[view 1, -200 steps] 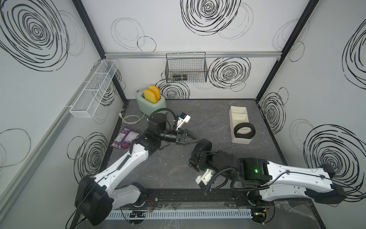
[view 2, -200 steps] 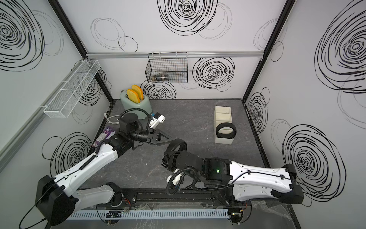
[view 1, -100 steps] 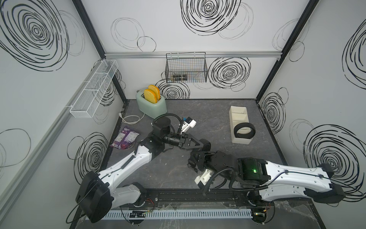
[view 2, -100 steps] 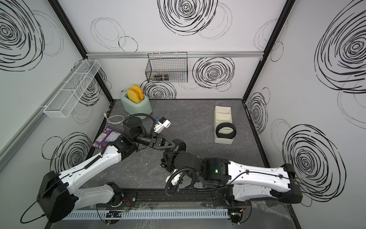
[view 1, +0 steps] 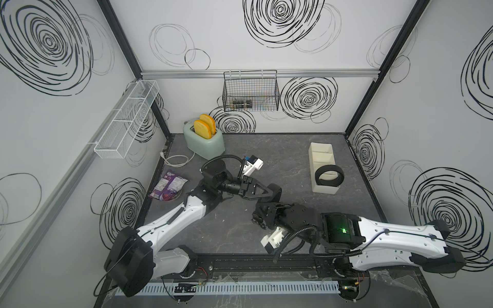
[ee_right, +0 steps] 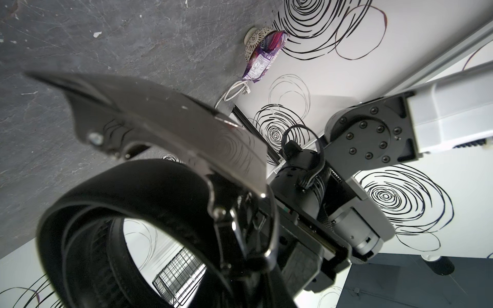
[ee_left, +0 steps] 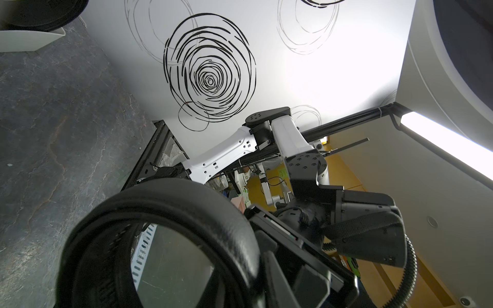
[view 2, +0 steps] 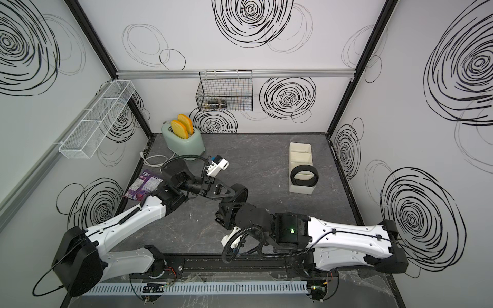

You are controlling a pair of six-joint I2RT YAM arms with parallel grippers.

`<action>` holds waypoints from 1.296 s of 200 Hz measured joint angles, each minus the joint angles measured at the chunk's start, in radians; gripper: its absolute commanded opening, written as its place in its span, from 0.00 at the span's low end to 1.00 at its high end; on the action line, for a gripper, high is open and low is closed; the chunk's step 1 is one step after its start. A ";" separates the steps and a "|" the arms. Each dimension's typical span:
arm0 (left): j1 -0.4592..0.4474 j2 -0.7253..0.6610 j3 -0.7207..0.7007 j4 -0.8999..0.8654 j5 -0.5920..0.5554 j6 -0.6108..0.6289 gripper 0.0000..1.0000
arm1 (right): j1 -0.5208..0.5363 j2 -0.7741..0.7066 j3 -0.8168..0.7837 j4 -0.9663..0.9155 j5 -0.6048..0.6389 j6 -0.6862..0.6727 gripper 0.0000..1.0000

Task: Place the belts into the storage roll
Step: Pick up the belt from the center of the board.

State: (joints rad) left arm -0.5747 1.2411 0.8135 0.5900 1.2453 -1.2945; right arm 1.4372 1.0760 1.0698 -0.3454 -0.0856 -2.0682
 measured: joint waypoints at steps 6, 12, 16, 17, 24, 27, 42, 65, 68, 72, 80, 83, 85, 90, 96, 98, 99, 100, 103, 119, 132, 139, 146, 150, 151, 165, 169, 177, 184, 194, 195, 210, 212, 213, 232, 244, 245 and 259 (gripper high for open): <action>0.000 0.001 0.000 0.014 0.000 -0.010 0.00 | 0.000 -0.002 0.000 0.003 0.001 0.004 0.29; 0.002 0.002 0.000 0.026 -0.001 -0.020 0.00 | 0.000 -0.004 0.000 0.008 0.002 0.013 0.39; 0.004 0.002 0.000 0.034 -0.002 -0.026 0.00 | -0.002 -0.005 -0.003 0.018 0.002 0.026 0.46; 0.004 0.002 0.000 0.036 -0.001 -0.027 0.00 | -0.002 -0.006 -0.003 0.018 0.003 0.025 0.48; 0.008 0.002 0.000 0.051 -0.003 -0.031 0.00 | -0.006 -0.008 -0.007 0.029 0.005 0.050 0.78; 0.009 0.002 0.000 0.057 -0.004 -0.032 0.00 | -0.009 -0.011 -0.010 0.034 0.007 0.061 0.98; 0.024 0.004 0.000 0.070 -0.006 -0.034 0.00 | -0.034 -0.031 -0.030 0.047 0.009 0.111 0.98; 0.055 0.010 0.001 0.029 -0.010 0.015 0.00 | -0.080 -0.092 -0.076 0.050 0.015 0.210 0.98; 0.061 0.011 0.001 0.013 -0.011 0.030 0.00 | -0.084 -0.102 -0.082 0.052 0.017 0.220 0.98; 0.069 0.013 0.001 -0.007 -0.011 0.046 0.00 | -0.090 -0.114 -0.089 0.055 0.020 0.237 0.98; 0.088 0.019 0.001 -0.037 -0.011 0.071 0.00 | -0.099 -0.139 -0.102 0.062 0.029 0.286 0.98; 0.097 0.023 0.001 -0.047 -0.011 0.078 0.00 | -0.103 -0.149 -0.107 0.067 0.034 0.303 0.98; 0.103 0.025 0.001 -0.054 -0.011 0.087 0.00 | -0.106 -0.156 -0.111 0.071 0.037 0.315 0.98; 0.121 0.031 0.000 -0.071 -0.012 0.098 0.00 | -0.113 -0.175 -0.122 0.081 0.047 0.354 0.98; 0.143 0.039 -0.001 -0.085 -0.016 0.111 0.00 | -0.119 -0.194 -0.135 0.098 0.058 0.403 0.98; 0.152 0.042 -0.001 -0.090 -0.016 0.115 0.00 | -0.122 -0.201 -0.141 0.109 0.064 0.424 0.98; 0.154 0.042 -0.002 -0.092 -0.017 0.117 0.00 | -0.122 -0.203 -0.144 0.113 0.065 0.431 0.98; 0.158 0.043 -0.002 -0.095 -0.018 0.119 0.00 | -0.125 -0.209 -0.149 0.121 0.070 0.452 0.98; 0.170 0.046 -0.002 -0.105 -0.021 0.127 0.00 | -0.130 -0.220 -0.161 0.141 0.084 0.496 0.98; 0.227 0.058 0.006 -0.186 -0.048 0.187 0.00 | -0.174 -0.260 -0.220 0.254 0.180 0.748 0.98; 0.259 0.072 0.043 -0.305 -0.085 0.277 0.00 | -0.226 -0.262 -0.238 0.316 0.320 1.026 0.98; 0.267 0.083 0.065 -0.354 -0.106 0.320 0.00 | -0.255 -0.250 -0.223 0.315 0.394 1.182 0.98; 0.271 0.092 0.081 -0.379 -0.120 0.347 0.00 | -0.299 -0.229 -0.181 0.284 0.451 1.365 0.99; 0.272 0.095 0.084 -0.383 -0.127 0.353 0.00 | -0.329 -0.214 -0.151 0.256 0.462 1.461 0.99; 0.272 0.095 0.084 -0.384 -0.128 0.356 0.00 | -0.341 -0.208 -0.137 0.242 0.462 1.489 0.99; 0.273 0.098 0.085 -0.396 -0.142 0.369 0.00 | -0.498 -0.148 -0.001 0.138 0.451 1.791 0.98; 0.273 0.100 0.085 -0.399 -0.146 0.373 0.00 | -0.565 -0.128 0.040 0.106 0.431 1.886 0.98; 0.270 0.103 0.085 -0.407 -0.151 0.382 0.00 | -0.688 -0.101 0.104 0.050 0.373 2.015 0.98; 0.267 0.109 0.085 -0.418 -0.155 0.394 0.00 | -0.803 -0.076 0.156 -0.007 0.310 2.120 0.98; 0.261 0.118 0.089 -0.444 -0.162 0.415 0.00 | -0.924 -0.039 0.219 -0.080 0.255 2.239 0.98; 0.260 0.119 0.091 -0.449 -0.164 0.418 0.00 | -0.940 -0.031 0.228 -0.094 0.249 2.257 0.98; 0.251 0.135 0.099 -0.483 -0.171 0.444 0.00 | -1.036 0.037 0.325 -0.216 0.168 2.387 0.98; 0.249 0.136 0.099 -0.485 -0.172 0.446 0.00 | -1.043 0.045 0.336 -0.229 0.162 2.396 0.98; 0.249 0.137 0.099 -0.487 -0.173 0.448 0.00 | -1.048 0.051 0.346 -0.237 0.155 2.405 0.98; 0.242 0.142 0.099 -0.515 -0.180 0.471 0.00 | -1.138 0.172 0.480 -0.344 0.068 2.505 0.98; 0.241 0.142 0.102 -0.540 -0.188 0.494 0.00 | -1.217 0.257 0.536 -0.380 0.003 2.557 0.98; 0.241 0.142 0.103 -0.543 -0.189 0.497 0.00 | -1.221 0.261 0.539 -0.381 -0.002 2.560 0.98; 0.240 0.141 0.111 -0.583 -0.205 0.534 0.00 | -1.316 0.359 0.573 -0.405 -0.075 2.608 1.00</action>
State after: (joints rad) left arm -0.3347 1.3823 0.9245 0.0067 1.0401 -0.7601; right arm 0.1207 1.4345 1.6432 -0.7506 -0.1608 0.5400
